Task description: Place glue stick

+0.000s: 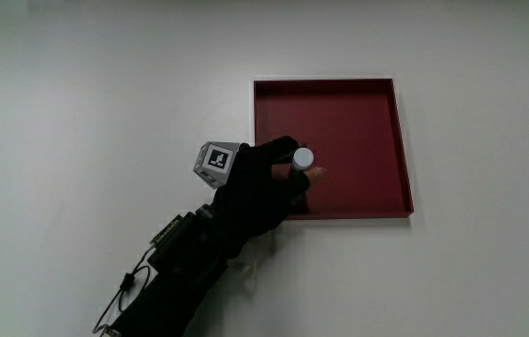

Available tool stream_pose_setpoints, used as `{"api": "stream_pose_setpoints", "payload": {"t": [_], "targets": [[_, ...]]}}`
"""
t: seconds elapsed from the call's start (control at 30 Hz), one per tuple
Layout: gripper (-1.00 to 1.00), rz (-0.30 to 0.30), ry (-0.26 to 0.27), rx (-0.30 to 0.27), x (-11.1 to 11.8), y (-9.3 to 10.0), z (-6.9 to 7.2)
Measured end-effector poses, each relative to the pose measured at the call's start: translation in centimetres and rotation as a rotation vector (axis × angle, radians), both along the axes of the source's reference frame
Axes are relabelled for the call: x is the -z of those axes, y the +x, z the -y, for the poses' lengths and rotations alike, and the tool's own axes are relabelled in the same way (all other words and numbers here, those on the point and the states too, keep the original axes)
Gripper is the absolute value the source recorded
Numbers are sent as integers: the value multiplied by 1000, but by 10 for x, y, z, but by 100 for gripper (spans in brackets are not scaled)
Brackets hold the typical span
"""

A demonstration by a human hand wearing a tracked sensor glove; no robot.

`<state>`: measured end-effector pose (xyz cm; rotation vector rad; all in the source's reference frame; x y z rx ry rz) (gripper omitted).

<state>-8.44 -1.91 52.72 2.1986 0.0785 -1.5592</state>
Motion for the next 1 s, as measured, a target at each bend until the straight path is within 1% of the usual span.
{"api": "stream_pose_setpoints", "payload": {"t": [0.03, 0.07, 0.13, 0.17, 0.2, 0.23, 0.27, 0.3, 0.37, 0.4, 0.5, 0.53, 0.57, 0.6, 0.63, 0.67, 0.7, 0.8, 0.83, 0.87, 0.9, 0.93, 0.97, 1.0], "targets": [[0, 18, 6, 2, 0, -1, 0], [0, 15, 29, 0, -3, -2, 0], [0, 11, 31, -7, -3, -2, 0], [0, 18, 5, -3, -2, -2, -1], [0, 17, 20, -5, -4, -2, -1], [0, 7, 11, -2, -3, -2, -1], [0, 0, 19, -1, -5, -2, -1], [0, 10, 36, -4, -6, -2, -1], [-2, 4, 14, 1, -5, -2, -1], [-4, 16, 5, 0, -5, -2, -1], [-10, 6, 18, 4, -7, -3, -1], [-12, -11, 6, 10, -6, -3, -2], [-13, -6, 18, 10, -7, -3, -2], [-15, 0, 10, 11, -6, -3, -2], [-17, -10, 9, 15, -6, -3, -2], [-19, 2, 5, 11, -6, -3, -2], [-21, -10, 16, 12, -8, -3, -1], [-27, 12, 7, 12, -5, -4, -2], [-29, -7, 14, 10, -6, -3, -1], [-31, -11, 9, 13, -6, -3, -2], [-33, 6, 14, 10, -6, -3, -2], [-35, -3, 6, 13, -5, -3, -2], [-37, -13, 9, 12, -6, -3, -2], [-38, -6, 4, 12, -6, -3, -3]]}}
